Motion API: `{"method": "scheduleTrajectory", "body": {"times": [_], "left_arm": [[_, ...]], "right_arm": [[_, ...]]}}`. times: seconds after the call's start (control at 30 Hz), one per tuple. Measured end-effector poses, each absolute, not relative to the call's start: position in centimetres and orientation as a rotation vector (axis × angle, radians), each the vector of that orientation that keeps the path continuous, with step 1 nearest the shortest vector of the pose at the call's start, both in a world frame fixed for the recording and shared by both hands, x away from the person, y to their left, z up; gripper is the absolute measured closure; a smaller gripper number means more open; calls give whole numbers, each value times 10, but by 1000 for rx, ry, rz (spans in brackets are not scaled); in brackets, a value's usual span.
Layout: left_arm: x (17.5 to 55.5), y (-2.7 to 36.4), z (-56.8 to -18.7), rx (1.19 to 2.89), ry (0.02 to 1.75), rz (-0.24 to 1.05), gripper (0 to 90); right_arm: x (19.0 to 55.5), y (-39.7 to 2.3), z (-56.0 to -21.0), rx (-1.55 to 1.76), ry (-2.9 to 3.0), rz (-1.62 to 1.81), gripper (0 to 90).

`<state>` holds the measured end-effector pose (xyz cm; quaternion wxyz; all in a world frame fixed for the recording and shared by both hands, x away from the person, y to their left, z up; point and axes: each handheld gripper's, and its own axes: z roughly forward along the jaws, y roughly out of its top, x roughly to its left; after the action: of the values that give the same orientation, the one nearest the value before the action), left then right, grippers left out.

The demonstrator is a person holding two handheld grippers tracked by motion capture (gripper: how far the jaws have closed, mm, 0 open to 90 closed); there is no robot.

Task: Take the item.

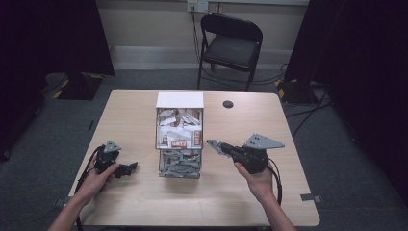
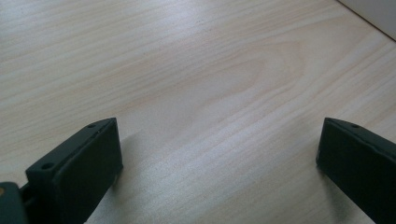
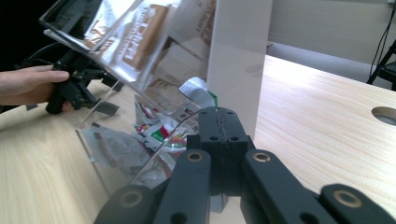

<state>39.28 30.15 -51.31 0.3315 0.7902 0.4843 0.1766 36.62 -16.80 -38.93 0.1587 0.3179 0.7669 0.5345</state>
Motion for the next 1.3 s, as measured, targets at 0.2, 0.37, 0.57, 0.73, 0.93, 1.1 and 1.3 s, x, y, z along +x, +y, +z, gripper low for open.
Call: {"method": "scheduleTrajectory", "body": {"times": [0.2,0.37,0.57,0.73,0.93,1.1,1.3], "left_arm": [[393,302,-513,2066,1266,462,0],[393,302,-513,2065,1266,462,0],[393,302,-513,2065,1266,461,0],[393,302,-513,2065,1265,462,0],[393,302,-513,2066,1266,461,0],[393,302,-513,2065,1266,462,0],[393,302,-513,2065,1266,462,0]], "right_arm": [[377,-169,-395,935,2191,1512,900],[386,-170,-399,962,2190,1499,900],[396,-172,-407,996,2195,1474,900],[402,-173,-412,1011,2205,1439,900],[410,-178,-418,1037,2206,1417,900],[415,-185,-423,1065,2198,1404,900],[419,-188,-429,1082,2203,1382,900]]}}
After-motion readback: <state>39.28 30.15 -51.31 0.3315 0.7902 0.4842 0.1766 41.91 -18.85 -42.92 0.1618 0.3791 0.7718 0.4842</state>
